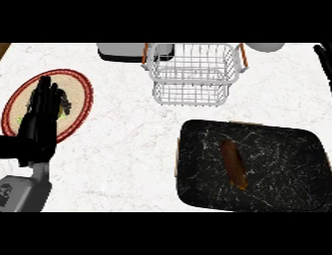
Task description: Pick the sweet potato from the tray and place it in the tiered basket
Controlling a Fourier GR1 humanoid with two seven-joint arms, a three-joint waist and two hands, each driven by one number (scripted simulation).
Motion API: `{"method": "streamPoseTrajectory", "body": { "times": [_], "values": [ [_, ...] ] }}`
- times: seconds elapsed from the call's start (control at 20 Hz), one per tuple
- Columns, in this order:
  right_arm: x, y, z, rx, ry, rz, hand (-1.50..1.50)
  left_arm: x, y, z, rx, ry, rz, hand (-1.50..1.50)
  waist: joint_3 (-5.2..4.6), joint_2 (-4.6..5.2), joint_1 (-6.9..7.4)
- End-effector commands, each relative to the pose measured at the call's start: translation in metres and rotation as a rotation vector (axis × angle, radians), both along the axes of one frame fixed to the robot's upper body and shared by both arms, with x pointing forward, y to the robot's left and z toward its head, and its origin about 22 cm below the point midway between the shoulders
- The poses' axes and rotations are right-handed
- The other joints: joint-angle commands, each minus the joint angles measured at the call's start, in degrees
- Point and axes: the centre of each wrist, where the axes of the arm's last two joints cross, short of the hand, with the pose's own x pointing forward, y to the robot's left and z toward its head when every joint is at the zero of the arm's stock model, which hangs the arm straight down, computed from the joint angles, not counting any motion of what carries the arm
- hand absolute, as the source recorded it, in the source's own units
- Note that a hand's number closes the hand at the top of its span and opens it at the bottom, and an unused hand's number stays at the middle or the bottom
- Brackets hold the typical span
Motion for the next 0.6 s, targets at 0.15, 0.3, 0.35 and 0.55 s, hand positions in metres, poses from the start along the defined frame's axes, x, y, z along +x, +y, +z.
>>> {"method": "streamPoseTrajectory", "body": {
  "times": [0.15,0.3,0.35,0.55],
  "values": [
    [-0.005,0.096,-0.067,-0.296,0.088,-0.051,-1.5,-0.004,-0.02,-0.017,0.095,0.105,-0.229,0.0,-0.66,-0.54,0.77],
    [-0.006,0.048,-0.082,-0.695,0.109,-0.194,-1.5,-0.009,-0.03,-0.027,0.095,0.159,-0.303,0.0,-1.68,0.06,-0.34],
    [-0.015,0.103,-0.113,-0.543,0.163,-0.219,-1.5,-0.014,-0.043,-0.037,0.084,0.184,-0.359,0.0,-0.96,-0.07,0.26],
    [-0.044,0.21,-0.156,-0.5,0.056,-0.151,-1.5,-0.021,-0.022,-0.05,0.085,0.206,-0.395,0.0,-0.5,-0.76,0.79]
  ]
}}
